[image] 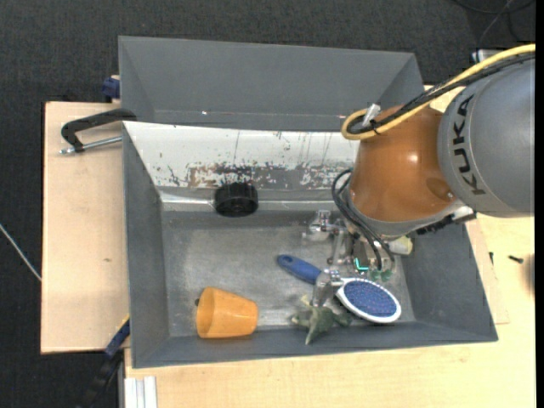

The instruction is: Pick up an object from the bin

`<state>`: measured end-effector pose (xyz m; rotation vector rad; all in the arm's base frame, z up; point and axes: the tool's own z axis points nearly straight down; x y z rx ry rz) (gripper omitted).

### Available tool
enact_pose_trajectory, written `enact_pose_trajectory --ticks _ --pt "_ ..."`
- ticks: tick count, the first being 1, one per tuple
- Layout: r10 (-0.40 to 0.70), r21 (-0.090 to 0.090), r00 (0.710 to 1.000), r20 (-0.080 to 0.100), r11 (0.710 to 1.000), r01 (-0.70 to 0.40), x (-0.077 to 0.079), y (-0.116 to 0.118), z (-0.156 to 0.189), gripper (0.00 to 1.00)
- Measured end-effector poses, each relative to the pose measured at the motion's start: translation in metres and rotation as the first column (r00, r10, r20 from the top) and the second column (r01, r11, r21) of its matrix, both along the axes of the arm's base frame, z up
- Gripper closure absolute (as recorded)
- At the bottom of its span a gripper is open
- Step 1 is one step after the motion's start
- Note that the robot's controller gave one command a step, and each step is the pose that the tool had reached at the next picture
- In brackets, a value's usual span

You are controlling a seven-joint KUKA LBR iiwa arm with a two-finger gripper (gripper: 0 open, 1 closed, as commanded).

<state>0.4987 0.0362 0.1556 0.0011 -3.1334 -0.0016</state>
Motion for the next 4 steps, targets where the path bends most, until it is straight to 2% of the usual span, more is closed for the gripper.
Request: enact_pose_trajectory --ticks 1,2,3,4 --pt "-0.010 0.002 0.999 0.030 1.000 0.010 0.008 -0.013 -0.051 0.00" --pt "-0.011 0.001 1.000 0.015 1.000 0.011 0.004 -0.014 -0.056 1.00" --pt "0.020 0.000 1.000 0.023 1.000 -0.020 0.016 -0.007 0.054 1.00" --pt "0.019 0.000 1.000 0.013 1.000 -0.019 0.014 -0.007 0.050 0.00"
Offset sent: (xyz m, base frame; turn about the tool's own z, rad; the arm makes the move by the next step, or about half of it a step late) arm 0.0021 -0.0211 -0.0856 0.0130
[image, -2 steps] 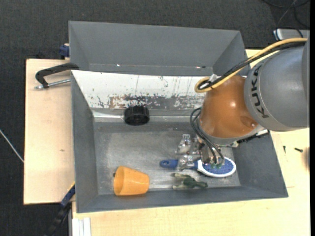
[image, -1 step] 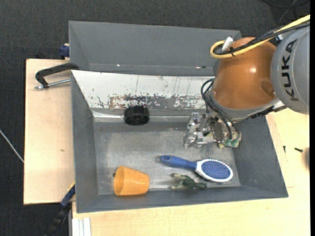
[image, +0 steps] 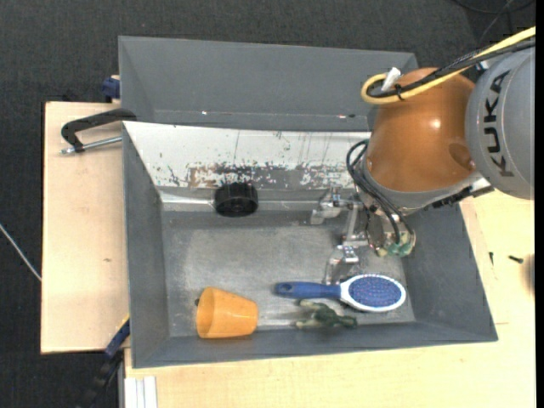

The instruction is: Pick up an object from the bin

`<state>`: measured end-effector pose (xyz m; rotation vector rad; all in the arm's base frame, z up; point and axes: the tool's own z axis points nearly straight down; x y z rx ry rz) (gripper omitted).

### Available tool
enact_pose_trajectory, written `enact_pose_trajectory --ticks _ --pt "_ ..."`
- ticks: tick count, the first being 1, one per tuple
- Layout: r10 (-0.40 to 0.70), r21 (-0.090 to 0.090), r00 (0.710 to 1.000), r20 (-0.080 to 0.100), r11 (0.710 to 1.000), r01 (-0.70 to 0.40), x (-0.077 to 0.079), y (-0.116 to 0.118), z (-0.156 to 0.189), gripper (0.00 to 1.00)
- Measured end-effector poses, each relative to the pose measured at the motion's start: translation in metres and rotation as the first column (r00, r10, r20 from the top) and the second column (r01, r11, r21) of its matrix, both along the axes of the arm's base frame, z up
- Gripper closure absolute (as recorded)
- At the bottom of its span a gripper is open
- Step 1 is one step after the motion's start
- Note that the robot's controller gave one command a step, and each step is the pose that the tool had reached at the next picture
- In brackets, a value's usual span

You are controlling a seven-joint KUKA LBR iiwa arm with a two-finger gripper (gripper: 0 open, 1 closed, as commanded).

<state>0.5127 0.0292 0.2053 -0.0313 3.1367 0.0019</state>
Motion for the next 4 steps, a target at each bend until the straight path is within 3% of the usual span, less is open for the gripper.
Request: enact_pose_trajectory --ticks 1,2,3,4 --pt "0.241 -0.004 0.970 0.015 0.971 -0.241 -0.008 -0.010 -0.097 0.00" --pt "0.429 -0.008 0.903 0.021 0.903 -0.429 -0.003 -0.001 -0.122 0.00" --pt "0.429 -0.001 0.903 0.000 0.903 -0.429 -0.010 -0.002 -0.126 1.00" --pt "0.524 -0.007 0.852 0.007 0.852 -0.523 -0.010 -0.021 0.023 1.00"
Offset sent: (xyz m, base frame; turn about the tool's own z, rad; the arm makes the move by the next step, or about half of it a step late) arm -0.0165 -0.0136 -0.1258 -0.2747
